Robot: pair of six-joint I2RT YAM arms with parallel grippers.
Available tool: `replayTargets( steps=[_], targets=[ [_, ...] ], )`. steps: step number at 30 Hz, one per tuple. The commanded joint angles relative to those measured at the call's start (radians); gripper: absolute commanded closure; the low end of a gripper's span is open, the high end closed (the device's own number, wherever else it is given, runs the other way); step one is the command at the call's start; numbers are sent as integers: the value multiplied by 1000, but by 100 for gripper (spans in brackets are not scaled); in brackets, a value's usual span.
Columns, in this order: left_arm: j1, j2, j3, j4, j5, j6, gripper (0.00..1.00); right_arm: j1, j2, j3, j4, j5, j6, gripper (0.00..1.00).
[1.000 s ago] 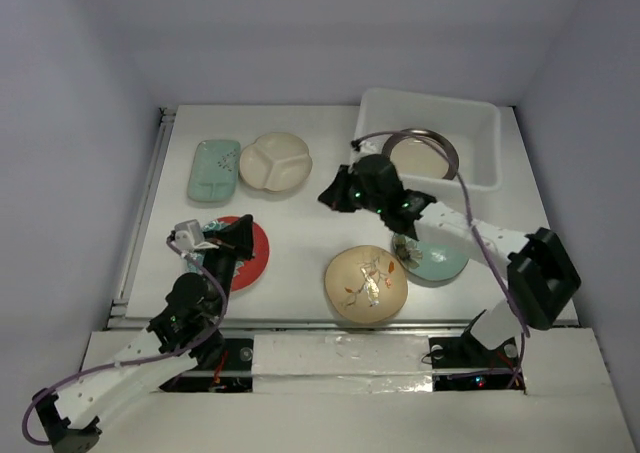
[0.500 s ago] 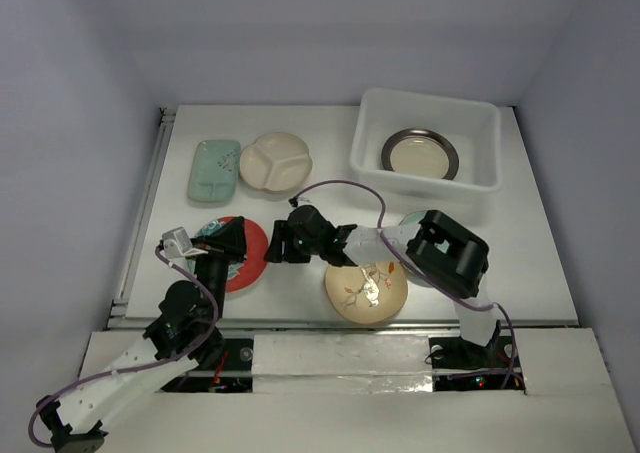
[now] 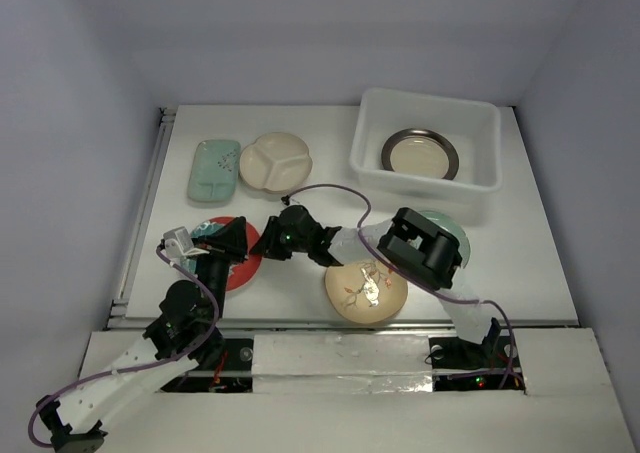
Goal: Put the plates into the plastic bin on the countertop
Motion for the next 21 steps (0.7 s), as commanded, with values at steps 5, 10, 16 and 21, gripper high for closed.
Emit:
replayTargets(
  steps=[5,10,16,21],
  targets=[
    [-3,-20,12,30,19,6,87,8,-12,-54,146,-22,67,93],
    [-3,-37,9,29,34,4,87,8,-174,-139,133,51,8,100],
    [-3,-78,-2,78,135,38,78,8,-444,-297,70,189,-75,100],
    [-3,-96,-4,93,171,49,73,-79,-717,-367,-70,277,-134,100]
  ],
)
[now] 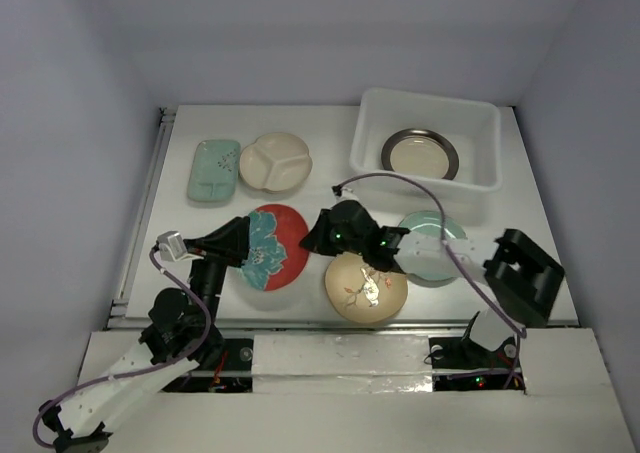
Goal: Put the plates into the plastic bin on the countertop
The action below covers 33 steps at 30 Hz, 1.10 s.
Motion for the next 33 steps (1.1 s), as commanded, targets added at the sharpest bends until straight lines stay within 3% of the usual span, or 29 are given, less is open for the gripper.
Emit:
replayTargets(
  steps=[1,7,13,18,23,30,33],
  targets=[
    [-3,-21,-6,64,70,26,73,-75,-221,-2,104,106,-31,100],
    [-3,-18,-19,114,157,38,65,-271,-483,-2,-8,142,-137,100],
    [-3,178,15,142,191,39,61,-567,-597,41,-67,44,-189,100],
    [-3,508,109,159,301,35,58,-832,-506,93,-91,-61,-203,100],
    [-3,810,216,159,501,35,52,-989,-403,79,-9,-229,-150,100],
    [-3,955,276,110,546,7,38,-1110,-272,102,31,-315,-127,100],
    [-3,1009,300,73,532,-4,36,-1132,-196,121,21,-355,-127,100]
  ],
)
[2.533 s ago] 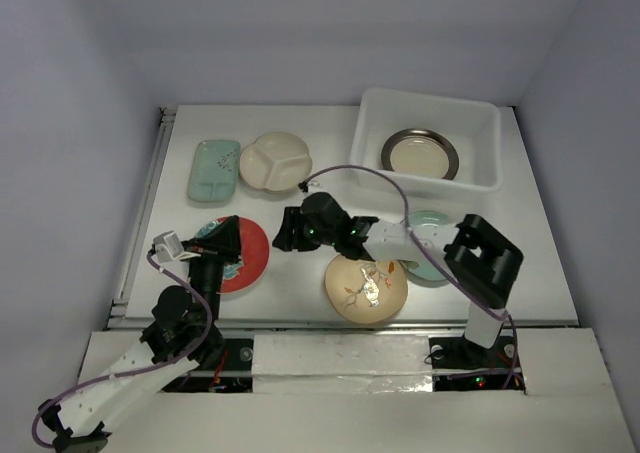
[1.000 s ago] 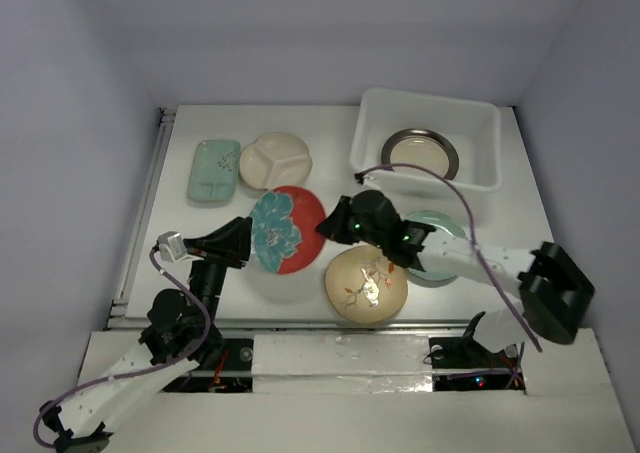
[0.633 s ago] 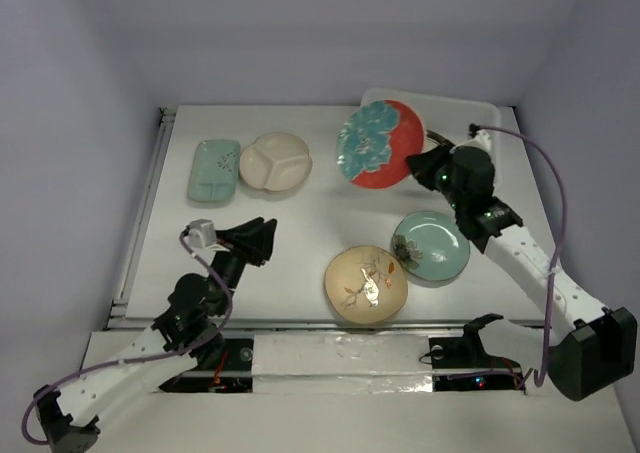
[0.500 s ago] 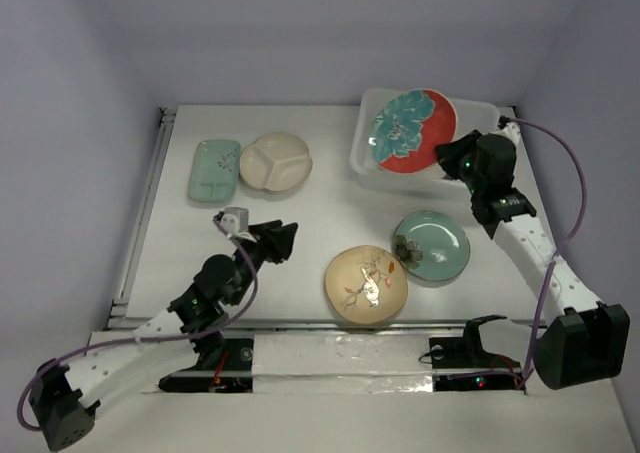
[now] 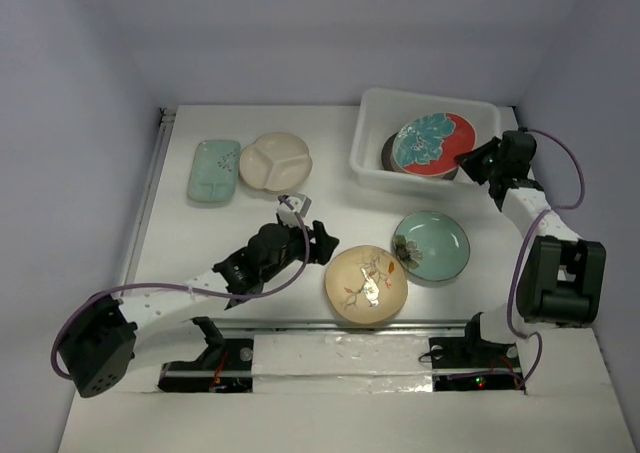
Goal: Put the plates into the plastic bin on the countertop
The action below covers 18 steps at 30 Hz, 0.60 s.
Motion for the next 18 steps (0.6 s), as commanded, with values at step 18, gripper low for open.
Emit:
replayTargets(
  steps=[18],
  targets=[
    [-2,174,19,-29,122,-124,37,-32,220,215,40,-90,-37,79]
  ],
)
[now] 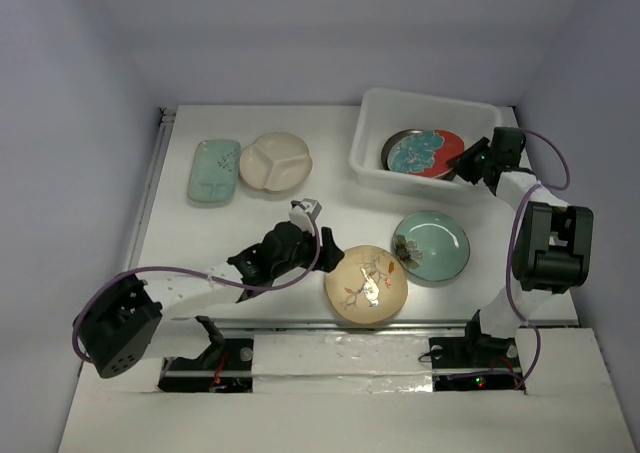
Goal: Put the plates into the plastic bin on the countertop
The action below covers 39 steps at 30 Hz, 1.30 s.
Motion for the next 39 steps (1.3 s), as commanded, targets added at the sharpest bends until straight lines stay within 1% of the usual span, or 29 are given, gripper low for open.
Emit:
replayTargets(
  steps=[1,2,4,5,7,8,11,12,14,15,17,19,22,23,25,26,28,29,30,32,33,35,36,38,39],
  targets=[
    [-3,8,-40,15,11,-35,37,-3,-36,95,55,1,-11,72],
    [-3,21,-53,12,9,-37,37,-3,-28,104,28,17,-32,64],
    [-3,34,-59,0,9,-40,36,-3,-29,115,-19,44,-49,55],
    [-3,44,-60,-6,9,-40,36,-3,-37,115,-32,75,-61,47],
    [-3,51,-62,-23,9,-39,35,-3,-49,113,-51,103,-76,38],
    [-3,52,-62,-29,9,-35,35,-3,-55,115,-72,142,-89,32],
    [-3,55,-57,-59,-30,-29,34,-3,-89,119,-114,227,-118,23],
    [-3,55,-57,-75,-37,-26,34,-3,-117,118,-121,247,-124,22],
    [-3,52,-62,-82,-49,-26,33,-3,-152,105,-132,322,-133,14],
    [-3,51,-64,-79,-49,-29,33,-3,-172,87,-132,336,-139,13],
    [-3,52,-71,-68,-29,-37,33,-3,-229,69,-125,333,-141,6],
    [-3,64,-77,-40,6,-49,33,-3,-259,43,-120,295,-135,2],
    [-3,94,-83,3,72,-65,33,-3,-335,-35,-63,216,-110,1],
    [-3,100,-82,10,83,-71,33,6,-382,-62,-27,184,-104,4],
    [-3,120,-82,26,100,-74,34,17,-431,-146,10,157,-84,10],
    [-3,126,-77,30,109,-71,34,26,-459,-177,61,131,-77,18],
    [-3,147,-71,36,137,-66,36,35,-543,-236,95,107,-58,27],
    [-3,155,-68,41,150,-65,37,35,-571,-297,130,79,-54,30],
    [-3,169,-68,56,164,-69,39,35,-624,-327,145,68,-44,31],
    [-3,186,-65,75,190,-77,42,35,-677,-385,190,34,-31,33],
    [-3,207,-64,81,193,-78,45,35,-698,-442,204,19,-20,34],
    [-3,229,-50,85,200,-77,50,35,-755,-483,222,-8,-17,36],
    [-3,251,-47,95,200,-75,58,35,-770,-513,221,-17,-29,36],
    [-3,278,-33,104,197,-66,62,35,-803,-537,216,-43,-46,37],
    [7,307,-30,115,200,-65,67,35,-809,-557,216,-58,-53,37]
  ],
)
